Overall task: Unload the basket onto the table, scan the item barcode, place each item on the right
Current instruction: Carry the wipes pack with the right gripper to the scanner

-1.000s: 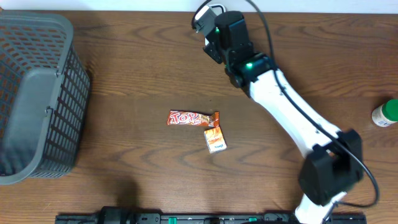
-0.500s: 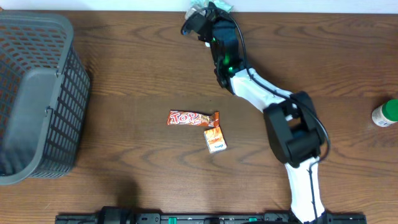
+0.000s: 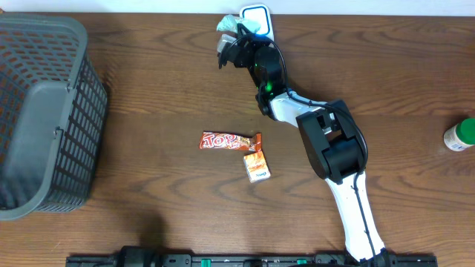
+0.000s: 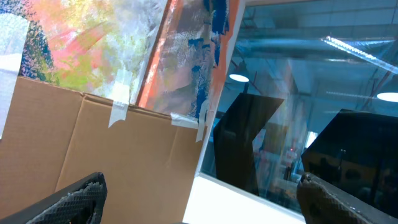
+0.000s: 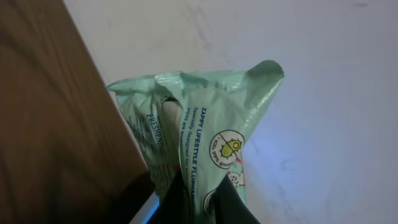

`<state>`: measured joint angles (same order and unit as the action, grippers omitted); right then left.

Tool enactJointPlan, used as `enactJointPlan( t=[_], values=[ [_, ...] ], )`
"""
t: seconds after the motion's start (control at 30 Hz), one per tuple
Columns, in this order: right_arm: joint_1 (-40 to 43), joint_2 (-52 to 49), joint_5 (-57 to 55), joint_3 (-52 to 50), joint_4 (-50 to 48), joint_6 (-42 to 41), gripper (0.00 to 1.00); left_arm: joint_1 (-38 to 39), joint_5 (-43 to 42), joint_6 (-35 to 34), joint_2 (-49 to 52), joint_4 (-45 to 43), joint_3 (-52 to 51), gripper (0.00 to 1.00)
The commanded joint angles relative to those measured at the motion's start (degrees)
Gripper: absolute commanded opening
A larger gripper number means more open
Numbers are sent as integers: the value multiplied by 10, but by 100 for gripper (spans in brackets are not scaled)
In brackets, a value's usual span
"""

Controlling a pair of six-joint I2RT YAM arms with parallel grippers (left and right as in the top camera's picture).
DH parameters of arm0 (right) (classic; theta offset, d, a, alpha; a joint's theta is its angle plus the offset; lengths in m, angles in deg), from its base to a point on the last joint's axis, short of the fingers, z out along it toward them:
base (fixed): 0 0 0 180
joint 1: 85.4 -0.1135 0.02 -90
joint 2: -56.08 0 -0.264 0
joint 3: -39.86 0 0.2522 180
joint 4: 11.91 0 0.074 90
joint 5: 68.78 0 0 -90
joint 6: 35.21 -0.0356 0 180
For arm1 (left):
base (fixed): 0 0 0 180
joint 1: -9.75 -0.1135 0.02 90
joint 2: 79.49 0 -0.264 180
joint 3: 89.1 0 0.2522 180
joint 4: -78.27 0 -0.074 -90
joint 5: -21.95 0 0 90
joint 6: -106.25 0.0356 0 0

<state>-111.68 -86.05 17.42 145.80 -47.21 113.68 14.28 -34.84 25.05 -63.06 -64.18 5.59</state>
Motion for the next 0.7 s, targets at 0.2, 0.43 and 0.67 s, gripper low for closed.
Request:
enactJointPlan(
  t=[0.2, 0.43, 0.67],
  values=[
    [12, -5, 10, 7, 39, -19, 1, -3, 5, -3, -3, -2, -1, 98],
    [12, 83, 3, 7, 193, -51, 1, -3, 5, -3, -3, -2, -1, 98],
    [19, 218, -35, 7, 399, -102, 1, -3, 5, -3, -3, -2, -1, 98]
  ],
)
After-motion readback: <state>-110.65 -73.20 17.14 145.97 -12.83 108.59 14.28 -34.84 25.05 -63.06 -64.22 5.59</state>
